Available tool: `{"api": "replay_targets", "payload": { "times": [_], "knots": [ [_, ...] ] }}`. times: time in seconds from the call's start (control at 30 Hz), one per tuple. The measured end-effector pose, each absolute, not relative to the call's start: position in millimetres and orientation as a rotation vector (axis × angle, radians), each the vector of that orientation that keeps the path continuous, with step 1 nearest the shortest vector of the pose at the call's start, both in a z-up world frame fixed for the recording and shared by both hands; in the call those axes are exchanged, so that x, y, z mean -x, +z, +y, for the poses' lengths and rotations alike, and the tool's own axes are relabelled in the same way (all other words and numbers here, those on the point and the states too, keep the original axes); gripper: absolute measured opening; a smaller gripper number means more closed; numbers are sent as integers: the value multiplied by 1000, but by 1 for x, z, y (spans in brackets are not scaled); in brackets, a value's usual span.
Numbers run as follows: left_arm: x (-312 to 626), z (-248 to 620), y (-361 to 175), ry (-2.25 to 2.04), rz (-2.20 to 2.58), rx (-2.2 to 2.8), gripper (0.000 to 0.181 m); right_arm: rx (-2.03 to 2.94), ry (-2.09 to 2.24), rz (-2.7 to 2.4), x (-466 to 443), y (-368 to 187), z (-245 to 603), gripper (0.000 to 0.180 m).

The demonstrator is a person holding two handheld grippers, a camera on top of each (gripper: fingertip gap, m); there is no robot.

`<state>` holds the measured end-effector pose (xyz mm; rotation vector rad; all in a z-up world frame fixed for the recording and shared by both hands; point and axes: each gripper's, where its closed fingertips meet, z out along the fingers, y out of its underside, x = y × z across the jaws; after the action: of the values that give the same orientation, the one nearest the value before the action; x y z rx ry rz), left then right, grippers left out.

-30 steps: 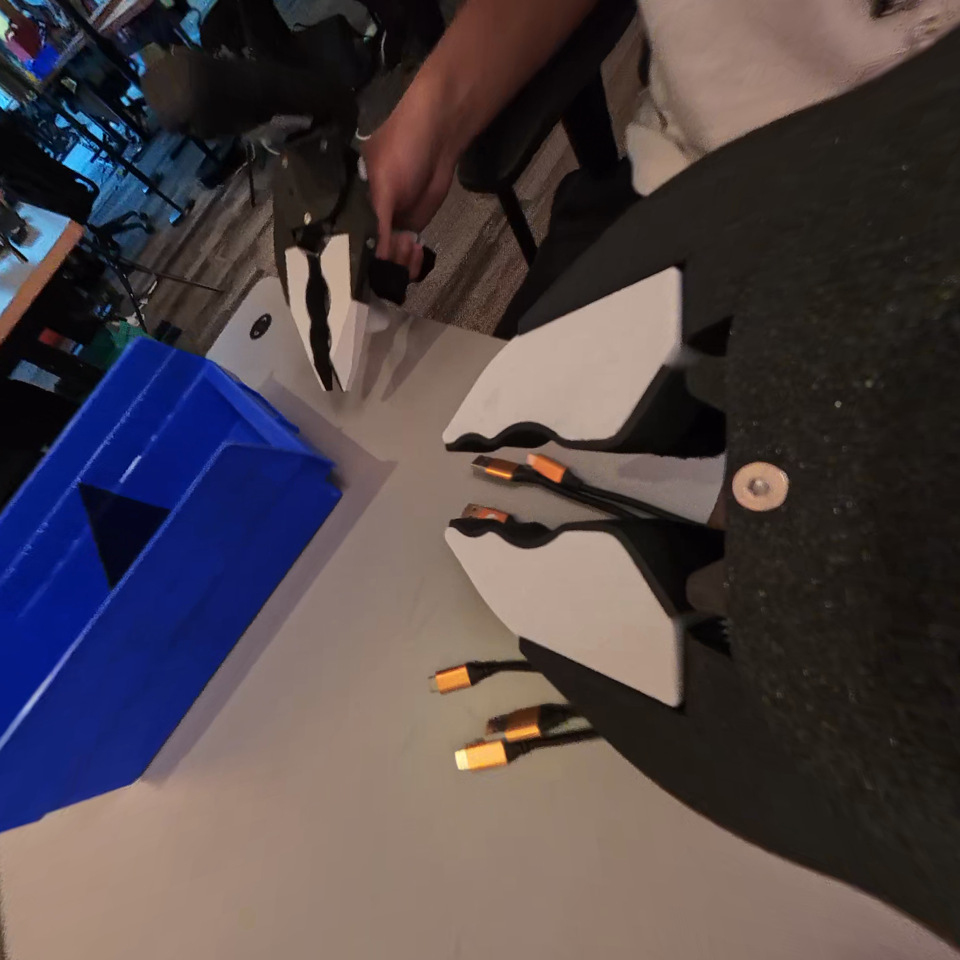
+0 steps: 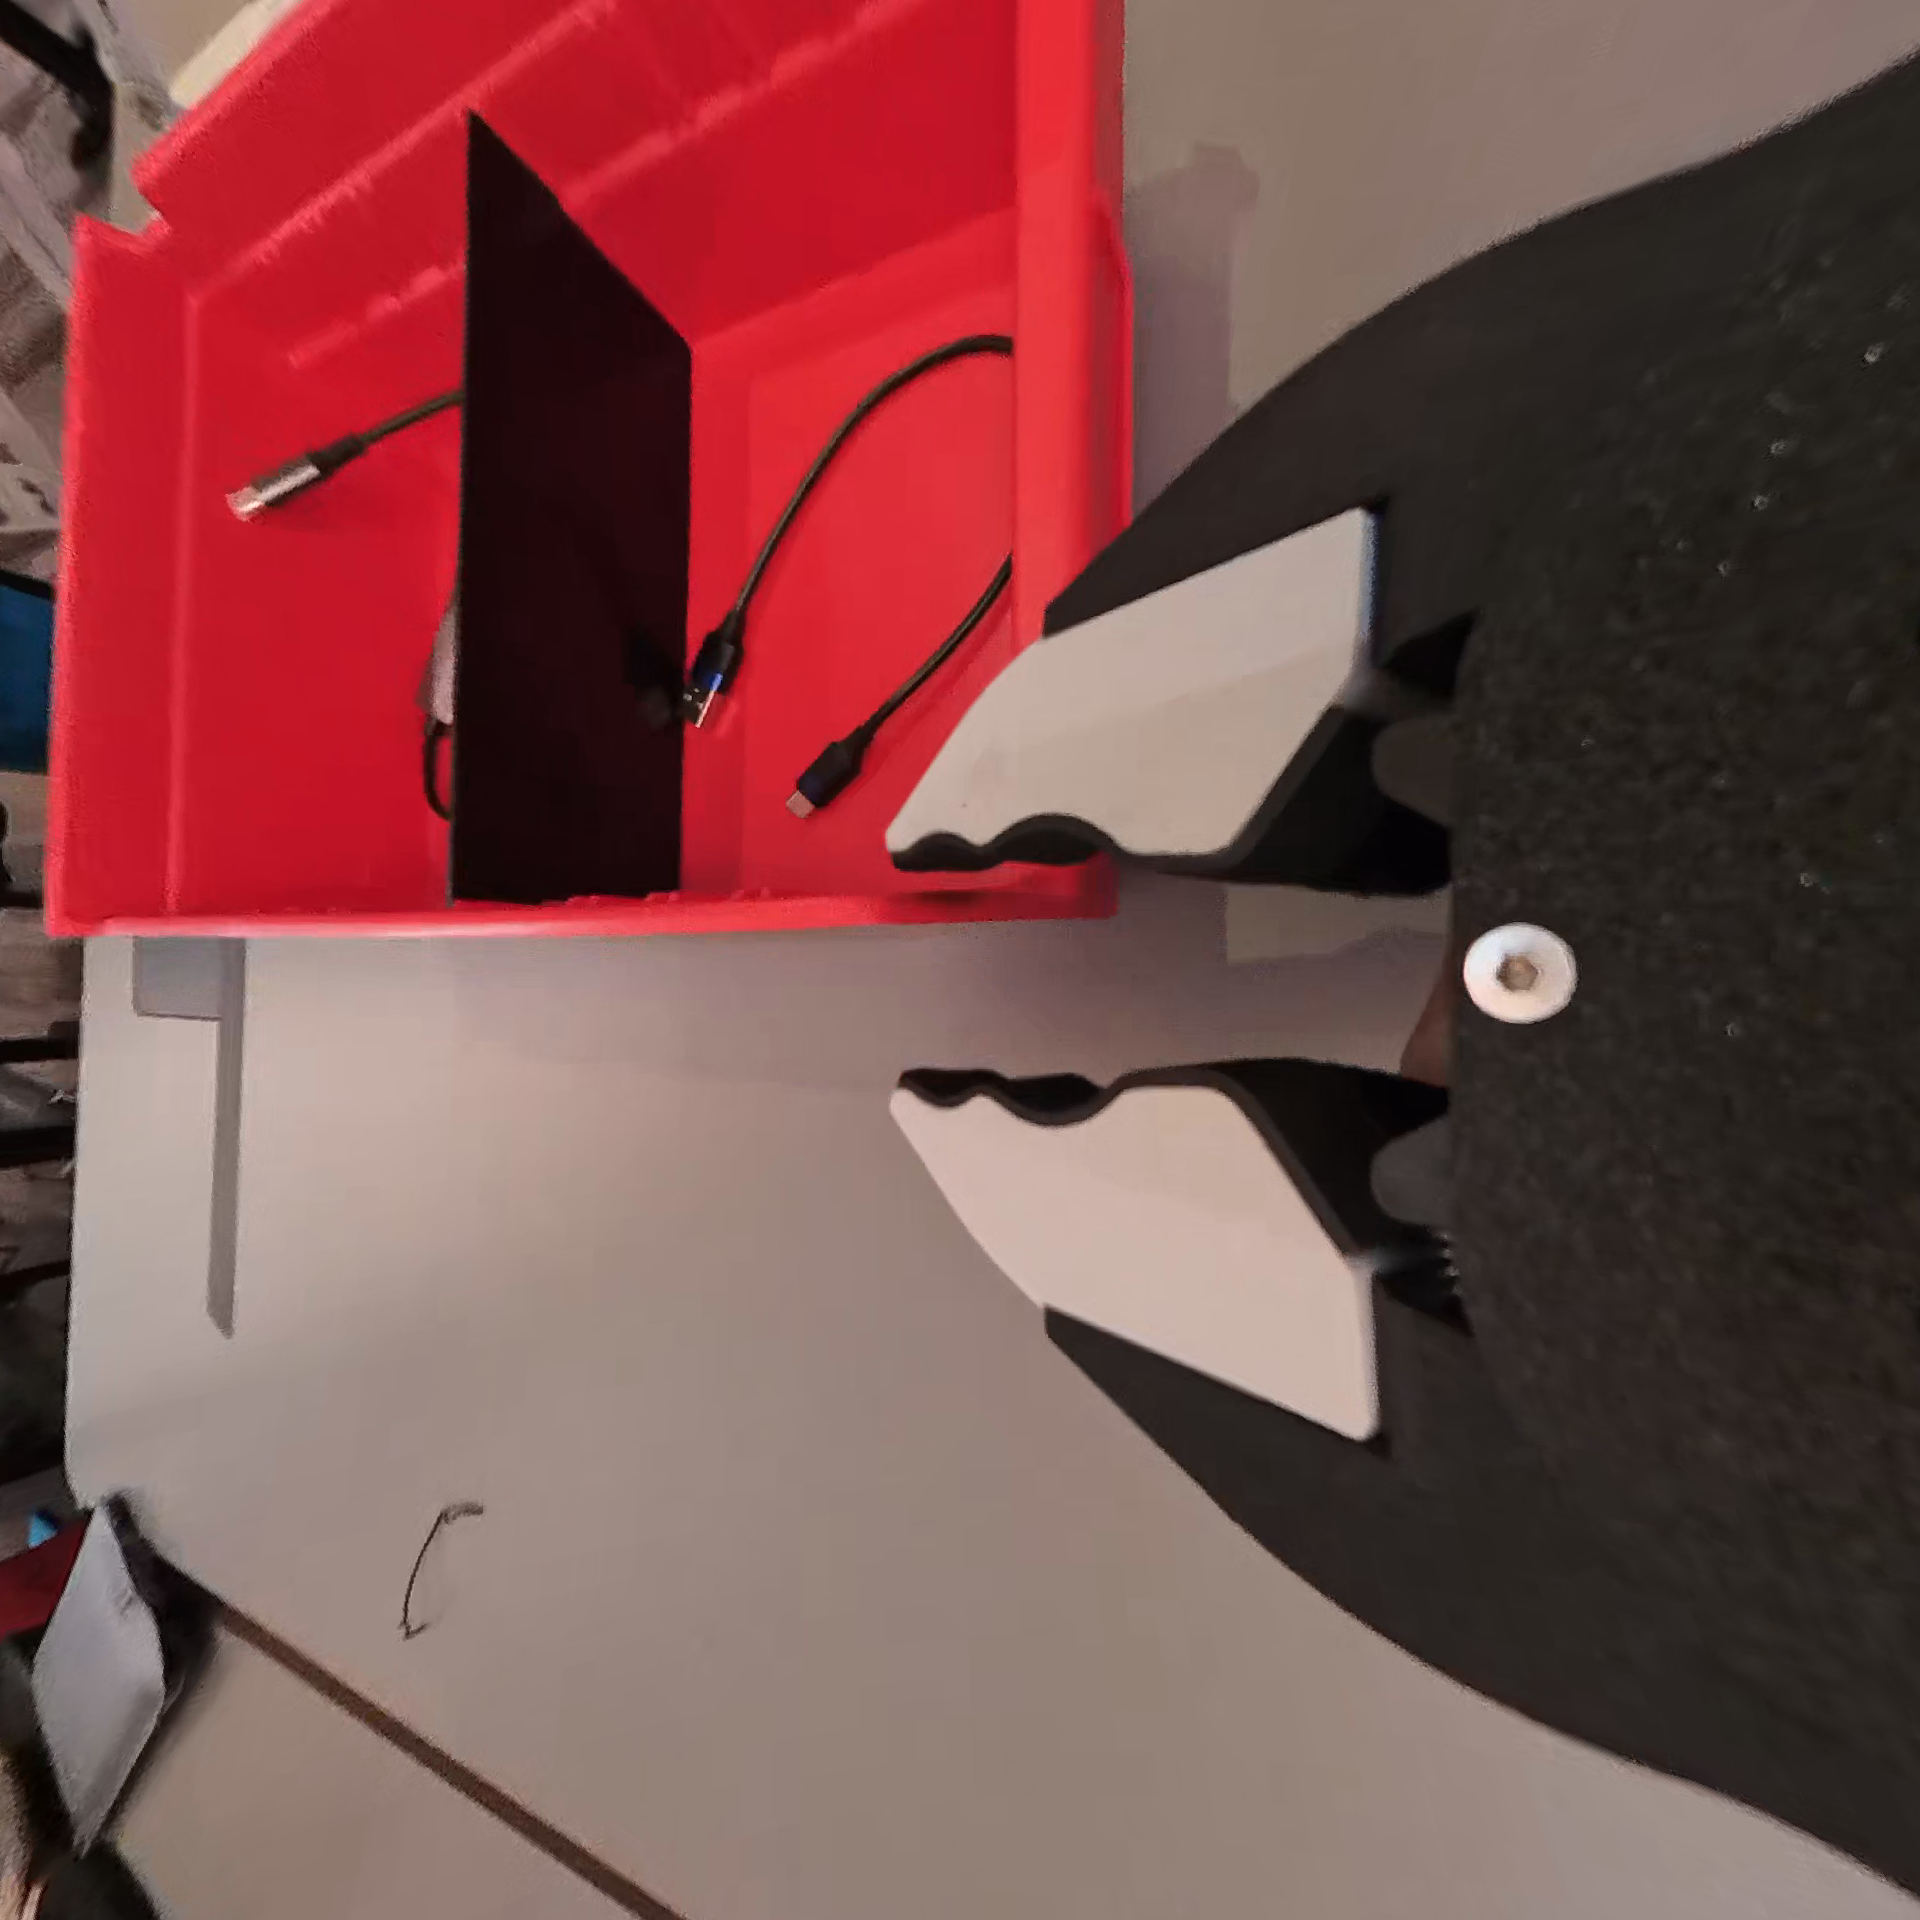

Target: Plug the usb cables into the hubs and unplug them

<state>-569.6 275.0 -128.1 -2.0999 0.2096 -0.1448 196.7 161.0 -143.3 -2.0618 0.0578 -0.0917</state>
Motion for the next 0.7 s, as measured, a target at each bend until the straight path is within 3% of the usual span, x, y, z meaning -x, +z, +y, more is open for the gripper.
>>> {"api": "replay_targets", "payload": {
  "times": [0.13, 0.3, 0.4, 0.63, 0.67, 0.7],
  "knots": [
    [563, 286, -136, -171, 253, 2099, 3, 2064, 3, 35, -193, -143, 173, 4],
    [562, 293, -135, -127, 124, 2109, 3, 2047, -87, 189, -201, -129, 149, 36],
    [559, 296, -135, -135, 106, 2103, 3, 1976, -133, 229, -182, -104, 128, 36],
    [557, 297, -132, -273, 200, 2062, 4, 1835, 364, 37, -28, -99, 111, 28],
    [556, 295, -130, -289, 183, 2067, 7, 1833, 408, 14, -17, -101, 112, 28],
    [557, 292, -124, -271, 174, 2074, 23, 1827, 444, -12, -8, -102, 113, 28]
  ]
}}
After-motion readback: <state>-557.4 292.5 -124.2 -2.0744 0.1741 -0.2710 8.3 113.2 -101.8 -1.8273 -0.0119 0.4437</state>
